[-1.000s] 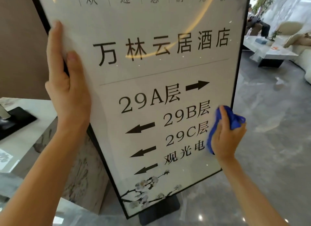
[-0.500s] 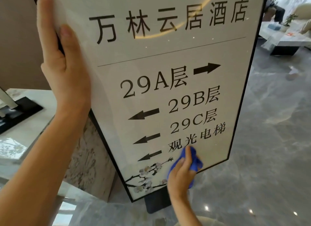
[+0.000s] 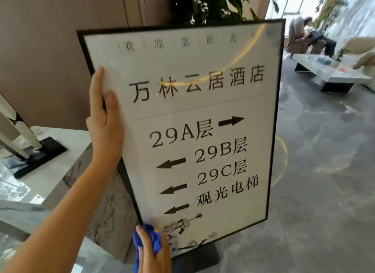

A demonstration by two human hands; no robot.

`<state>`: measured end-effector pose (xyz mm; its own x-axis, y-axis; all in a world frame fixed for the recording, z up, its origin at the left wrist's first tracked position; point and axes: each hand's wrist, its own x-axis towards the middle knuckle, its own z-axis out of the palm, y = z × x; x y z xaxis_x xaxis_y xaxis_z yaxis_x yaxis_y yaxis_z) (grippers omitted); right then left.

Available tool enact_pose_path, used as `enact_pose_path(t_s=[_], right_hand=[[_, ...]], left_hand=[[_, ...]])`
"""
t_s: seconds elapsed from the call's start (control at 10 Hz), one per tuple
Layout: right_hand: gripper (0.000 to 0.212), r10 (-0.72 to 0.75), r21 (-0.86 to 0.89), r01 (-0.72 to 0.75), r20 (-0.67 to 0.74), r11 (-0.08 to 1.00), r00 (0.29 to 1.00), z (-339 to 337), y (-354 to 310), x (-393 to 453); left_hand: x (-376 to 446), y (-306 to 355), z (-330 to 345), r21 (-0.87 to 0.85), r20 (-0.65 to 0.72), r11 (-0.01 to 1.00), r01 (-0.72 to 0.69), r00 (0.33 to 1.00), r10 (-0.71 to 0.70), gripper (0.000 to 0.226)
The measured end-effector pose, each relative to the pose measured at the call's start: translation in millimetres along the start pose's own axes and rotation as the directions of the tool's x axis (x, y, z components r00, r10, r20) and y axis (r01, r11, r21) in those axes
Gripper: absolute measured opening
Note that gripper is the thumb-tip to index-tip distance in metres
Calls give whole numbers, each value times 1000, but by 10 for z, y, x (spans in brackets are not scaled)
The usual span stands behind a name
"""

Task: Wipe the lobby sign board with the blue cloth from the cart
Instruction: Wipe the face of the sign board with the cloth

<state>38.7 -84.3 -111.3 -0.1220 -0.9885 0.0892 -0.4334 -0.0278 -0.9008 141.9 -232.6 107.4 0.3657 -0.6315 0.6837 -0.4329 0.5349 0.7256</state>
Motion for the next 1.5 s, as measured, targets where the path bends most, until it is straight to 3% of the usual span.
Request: enact_pose_path(t_s=[0.1, 0.2, 0.3, 0.4, 0.6, 0.7, 0.8, 0.9, 1.0, 1.1, 1.3, 1.4, 1.5], right_hand=[[31, 280, 428, -267, 33, 864, 959, -431, -59, 146], [35, 423, 665, -338, 36, 666, 905, -585, -331, -31], [42, 320, 453, -298, 31, 840, 947, -959, -379, 96], [39, 291, 557, -294, 96, 777, 952, -1296, -521, 195], [43, 252, 766, -308, 195, 565, 948, -1775, -896, 363], [52, 164, 816, -310, 264, 488, 951, -1892, -948, 446], [57, 132, 838, -379, 356, 392, 925, -1981, -1062, 496], [82, 118, 810, -425, 415, 403, 902, -2112, -1183, 506], [80, 120, 788, -450, 443, 419, 888, -2209, -1225, 480], [75, 182, 788, -501, 467, 359, 865, -2266, -1242, 489], [42, 178, 761, -575, 547, 301, 818, -2315, -1282, 585], [36, 190, 756, -562, 530, 336, 826, -2309, -1266, 597], [31, 199, 761, -468, 426, 450, 883, -2326, -1216, 612]], left_hand=[[19, 126, 54, 46, -11, 997, 58, 998, -57, 42], [9, 136, 4, 108, 8, 990, 90, 996, -92, 40], [12, 160, -20, 181, 11, 974, 137, 990, -141, 40], [-24, 199, -95, 288, 40, 945, 157, 984, -175, 44], [-387, 532, -327, 371, -52, 910, 183, 983, -177, 35], [-703, 758, -341, 238, 74, 922, 306, 941, -332, 28], [-903, 990, -256, 50, 383, 732, 679, 664, -642, 23], [-1066, 1141, -115, 113, 581, 573, 812, 414, -701, 22], [-1164, 1233, -5, 142, 661, 480, 865, 278, -697, 28], [-1191, 1307, 36, 149, 682, 445, 883, 235, -693, 29], [-1083, 1402, 81, 140, 584, 542, 829, 373, -721, 10], [-1036, 1397, 115, 153, 522, 619, 770, 468, -713, 9], [-995, 1390, 154, 173, 446, 705, 688, 584, -678, 10]])
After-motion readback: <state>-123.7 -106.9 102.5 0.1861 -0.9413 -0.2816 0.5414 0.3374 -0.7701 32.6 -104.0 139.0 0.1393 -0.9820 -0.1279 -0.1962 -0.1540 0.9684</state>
